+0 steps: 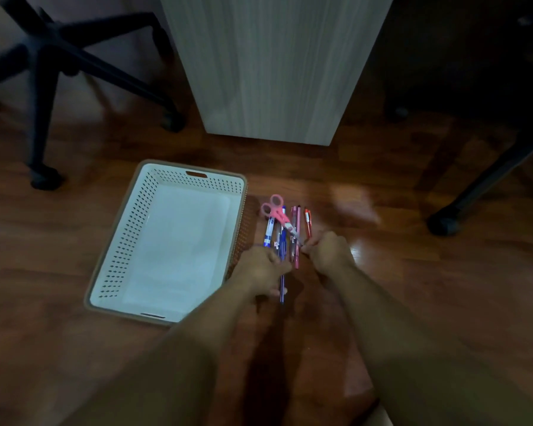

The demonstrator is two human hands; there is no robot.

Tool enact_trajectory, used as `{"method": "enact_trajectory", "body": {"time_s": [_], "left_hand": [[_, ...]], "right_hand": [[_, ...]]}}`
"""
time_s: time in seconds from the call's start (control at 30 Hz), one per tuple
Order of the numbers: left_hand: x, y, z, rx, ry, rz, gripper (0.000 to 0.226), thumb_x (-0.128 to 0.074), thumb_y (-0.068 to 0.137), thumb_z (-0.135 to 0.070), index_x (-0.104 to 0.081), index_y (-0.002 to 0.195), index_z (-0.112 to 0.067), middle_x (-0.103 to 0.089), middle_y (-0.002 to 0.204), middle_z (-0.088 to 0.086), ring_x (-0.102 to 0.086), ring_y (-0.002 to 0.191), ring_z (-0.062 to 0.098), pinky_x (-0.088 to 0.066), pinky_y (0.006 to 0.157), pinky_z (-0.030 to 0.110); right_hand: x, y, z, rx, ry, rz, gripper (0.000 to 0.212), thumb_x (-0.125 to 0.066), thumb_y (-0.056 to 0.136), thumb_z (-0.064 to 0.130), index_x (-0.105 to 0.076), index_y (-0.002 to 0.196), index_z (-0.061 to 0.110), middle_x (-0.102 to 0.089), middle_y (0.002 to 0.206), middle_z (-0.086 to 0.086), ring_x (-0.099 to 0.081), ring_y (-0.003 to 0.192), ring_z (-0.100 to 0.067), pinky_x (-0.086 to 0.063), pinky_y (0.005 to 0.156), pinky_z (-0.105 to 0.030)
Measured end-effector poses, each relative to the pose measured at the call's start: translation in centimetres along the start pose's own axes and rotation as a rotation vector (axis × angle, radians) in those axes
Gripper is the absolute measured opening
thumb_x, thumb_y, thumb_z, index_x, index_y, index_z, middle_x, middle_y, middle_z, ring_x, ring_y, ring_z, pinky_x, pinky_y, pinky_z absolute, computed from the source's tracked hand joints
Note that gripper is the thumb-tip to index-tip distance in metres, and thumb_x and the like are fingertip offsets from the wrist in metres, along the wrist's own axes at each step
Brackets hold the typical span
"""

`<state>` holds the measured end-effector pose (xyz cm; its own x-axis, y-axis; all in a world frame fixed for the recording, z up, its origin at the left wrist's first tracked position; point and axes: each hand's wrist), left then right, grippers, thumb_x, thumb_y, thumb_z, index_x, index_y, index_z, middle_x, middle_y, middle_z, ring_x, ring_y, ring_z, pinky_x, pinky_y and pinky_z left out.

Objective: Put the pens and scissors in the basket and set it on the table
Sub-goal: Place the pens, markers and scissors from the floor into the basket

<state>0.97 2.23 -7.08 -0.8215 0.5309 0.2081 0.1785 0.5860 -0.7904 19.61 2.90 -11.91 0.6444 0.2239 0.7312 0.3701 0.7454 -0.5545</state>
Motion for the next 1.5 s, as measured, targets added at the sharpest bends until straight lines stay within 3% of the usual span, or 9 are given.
{"method": "enact_trajectory", "body": {"time_s": [0.1,0.27,0.53,0.73,0.9,1.03,1.27,1.4,1.5], "left_hand": [[3.5,-1.8,-2.2,-0.123,-0.109,-0.039,0.010,-0.073,0.097,-0.015,-0.067,0.094,-0.008,-0.077,0.093,0.026,-0.082,0.081,0.046,-0.065,0.060,0.039],[10.0,-3.5,-1.3,-0.165,-0.170,-0.366,0.016,-0.066,0.102,-0.016,-0.072,0.108,-0.002,-0.073,0.090,0.016,-0.076,0.075,0.035,-0.065,0.064,0.035],[14.3,-3.6,6.0,0.100,-0.165,-0.533,0.011,-0.073,0.099,-0.024,-0.070,0.094,-0.014,-0.081,0.104,0.018,-0.083,0.086,0.037,-0.066,0.090,0.056],[14.0,-3.5,6.0,0.093,-0.146,-0.524,0.019,-0.071,0.100,-0.028,-0.072,0.106,-0.010,-0.080,0.103,0.013,-0.081,0.085,0.030,-0.067,0.091,0.051],[12.4,-2.7,3.5,0.000,-0.158,-0.507,0.023,-0.060,0.103,-0.027,-0.071,0.113,-0.009,-0.078,0.101,0.010,-0.079,0.080,0.027,-0.068,0.087,0.048],[10.7,-2.3,1.3,-0.049,-0.120,-0.478,0.026,-0.052,0.104,-0.027,-0.073,0.108,-0.012,-0.080,0.103,0.010,-0.081,0.087,0.026,-0.067,0.086,0.044],[7.6,-1.4,-0.8,0.009,-0.244,-0.262,0.035,-0.054,0.103,-0.040,-0.076,0.123,-0.020,-0.079,0.120,0.005,-0.076,0.096,0.020,-0.061,0.095,0.044],[6.6,-1.2,-2.0,0.005,-0.249,-0.206,0.038,-0.050,0.107,-0.041,-0.073,0.130,-0.022,-0.076,0.127,0.001,-0.076,0.104,0.019,-0.063,0.085,0.038],[5.7,-0.5,-2.6,-0.076,-0.087,-0.314,0.039,-0.045,0.110,-0.034,-0.071,0.130,-0.015,-0.072,0.132,0.005,-0.074,0.114,0.025,-0.065,0.090,0.042]], "right_hand": [[-0.1,-0.8,1.5,0.006,0.225,0.059,0.017,-0.084,0.088,0.033,-0.085,0.093,0.017,-0.083,0.100,-0.011,-0.078,0.102,-0.031,-0.059,0.087,-0.032],[-0.9,-3.8,6.4,0.005,0.627,0.348,0.019,-0.080,0.095,0.027,-0.078,0.104,0.011,-0.061,0.048,0.009,-0.051,0.039,-0.008,-0.041,0.042,-0.021],[-5.3,-7.7,10.7,0.065,0.661,0.584,0.032,-0.082,0.091,0.030,-0.075,0.113,0.007,-0.052,0.051,0.005,-0.041,0.048,-0.013,-0.038,0.051,-0.029],[-5.4,-7.6,10.7,0.091,0.520,0.533,0.043,-0.084,0.084,0.052,-0.075,0.104,0.015,-0.057,0.064,0.002,-0.048,0.050,-0.014,-0.045,0.057,-0.032],[-4.5,-8.2,9.9,0.193,0.150,0.291,0.058,-0.063,0.090,0.073,-0.063,0.080,0.016,-0.079,0.095,-0.018,-0.073,0.084,-0.031,-0.056,0.083,-0.037],[-4.8,-8.2,9.8,0.200,0.178,0.316,0.045,-0.058,0.098,0.059,-0.067,0.079,0.020,-0.081,0.084,0.001,-0.069,0.062,-0.019,-0.059,0.077,-0.034],[-3.5,-7.1,9.7,0.179,0.212,0.245,0.024,-0.062,0.090,0.042,-0.062,0.076,0.023,-0.083,0.083,0.003,-0.074,0.086,-0.019,-0.059,0.082,-0.035],[-2.6,-6.2,8.4,0.194,0.242,0.241,0.026,-0.062,0.096,0.040,-0.069,0.082,0.020,-0.083,0.085,0.003,-0.064,0.066,-0.006,-0.046,0.064,-0.028],[-1.9,-5.2,6.2,0.185,0.304,0.289,0.046,-0.061,0.099,0.054,-0.078,0.083,0.014,-0.082,0.077,0.005,-0.061,0.053,-0.004,-0.057,0.070,-0.036]]}}
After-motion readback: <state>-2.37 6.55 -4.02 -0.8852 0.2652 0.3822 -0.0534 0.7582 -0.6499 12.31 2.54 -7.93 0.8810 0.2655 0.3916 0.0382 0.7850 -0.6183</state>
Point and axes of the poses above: each hand's wrist, its own y-axis towards the middle knuckle, its own x-axis out of the back of the hand, z = x × y
